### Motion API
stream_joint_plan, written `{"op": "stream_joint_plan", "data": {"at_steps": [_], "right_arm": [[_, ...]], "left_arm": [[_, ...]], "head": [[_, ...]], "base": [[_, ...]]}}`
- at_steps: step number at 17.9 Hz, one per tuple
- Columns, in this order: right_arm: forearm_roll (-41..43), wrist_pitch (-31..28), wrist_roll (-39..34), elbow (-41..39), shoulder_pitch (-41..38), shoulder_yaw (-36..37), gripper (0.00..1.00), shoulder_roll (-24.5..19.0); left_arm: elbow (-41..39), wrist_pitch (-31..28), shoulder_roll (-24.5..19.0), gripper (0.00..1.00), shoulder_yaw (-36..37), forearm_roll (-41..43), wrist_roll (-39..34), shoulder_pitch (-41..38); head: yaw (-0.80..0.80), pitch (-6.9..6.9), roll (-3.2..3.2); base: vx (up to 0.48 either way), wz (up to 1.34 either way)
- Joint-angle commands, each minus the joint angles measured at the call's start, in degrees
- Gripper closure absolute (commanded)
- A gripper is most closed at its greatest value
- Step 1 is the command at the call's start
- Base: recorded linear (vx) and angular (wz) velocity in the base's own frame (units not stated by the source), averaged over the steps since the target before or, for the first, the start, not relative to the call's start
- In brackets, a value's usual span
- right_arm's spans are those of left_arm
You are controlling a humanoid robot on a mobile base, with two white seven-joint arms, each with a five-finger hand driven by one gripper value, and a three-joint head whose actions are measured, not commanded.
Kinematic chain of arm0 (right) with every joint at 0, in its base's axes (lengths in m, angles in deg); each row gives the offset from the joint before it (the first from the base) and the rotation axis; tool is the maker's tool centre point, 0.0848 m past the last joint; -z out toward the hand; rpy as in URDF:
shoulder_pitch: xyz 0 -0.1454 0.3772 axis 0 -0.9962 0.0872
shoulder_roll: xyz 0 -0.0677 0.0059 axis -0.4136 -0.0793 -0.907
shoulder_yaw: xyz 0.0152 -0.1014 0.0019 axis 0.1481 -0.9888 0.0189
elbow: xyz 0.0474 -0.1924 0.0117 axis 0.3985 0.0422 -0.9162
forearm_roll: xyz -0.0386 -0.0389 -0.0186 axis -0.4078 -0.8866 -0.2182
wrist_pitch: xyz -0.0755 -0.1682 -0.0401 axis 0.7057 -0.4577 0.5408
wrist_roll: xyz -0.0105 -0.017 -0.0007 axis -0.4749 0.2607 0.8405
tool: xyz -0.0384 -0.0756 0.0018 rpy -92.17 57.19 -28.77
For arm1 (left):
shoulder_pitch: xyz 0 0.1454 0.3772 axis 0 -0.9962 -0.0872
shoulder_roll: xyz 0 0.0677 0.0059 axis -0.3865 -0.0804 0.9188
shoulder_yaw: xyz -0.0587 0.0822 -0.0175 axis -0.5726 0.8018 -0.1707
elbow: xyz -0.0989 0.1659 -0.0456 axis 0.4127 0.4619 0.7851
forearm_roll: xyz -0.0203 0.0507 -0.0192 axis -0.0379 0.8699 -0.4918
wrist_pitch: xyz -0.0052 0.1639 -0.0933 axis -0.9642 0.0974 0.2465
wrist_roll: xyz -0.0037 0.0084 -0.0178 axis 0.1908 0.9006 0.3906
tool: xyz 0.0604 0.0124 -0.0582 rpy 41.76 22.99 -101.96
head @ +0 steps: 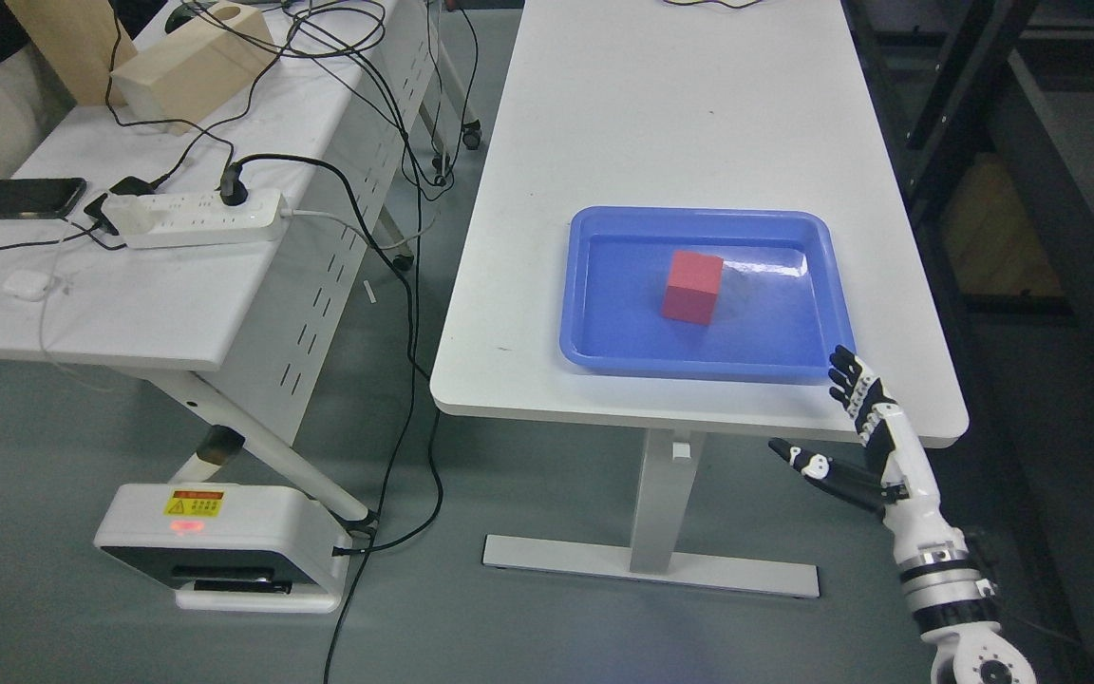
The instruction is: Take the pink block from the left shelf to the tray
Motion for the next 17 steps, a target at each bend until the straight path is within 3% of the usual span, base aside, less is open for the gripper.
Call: {"op": "stream_joint_plan", "data": {"at_steps": [1, 17], "right_arm": [[0.0, -0.2, 0.0, 0.0, -0.1, 0.3, 0.0, 1.0], [0.0, -0.6, 0.0, 0.0, -0.1, 0.1, 0.0, 1.0]], "left_arm": [[-1.0, 0.0, -1.0, 0.0, 0.0, 0.0, 0.0, 1.7], [-1.0, 0.0, -1.0, 0.0, 0.0, 0.0, 0.0, 1.7]], "head": [[0.0, 0.0, 0.0], [0.0, 0.0, 0.0]], "base": [[-0.087, 0.1], [-0.128, 0.04]]}}
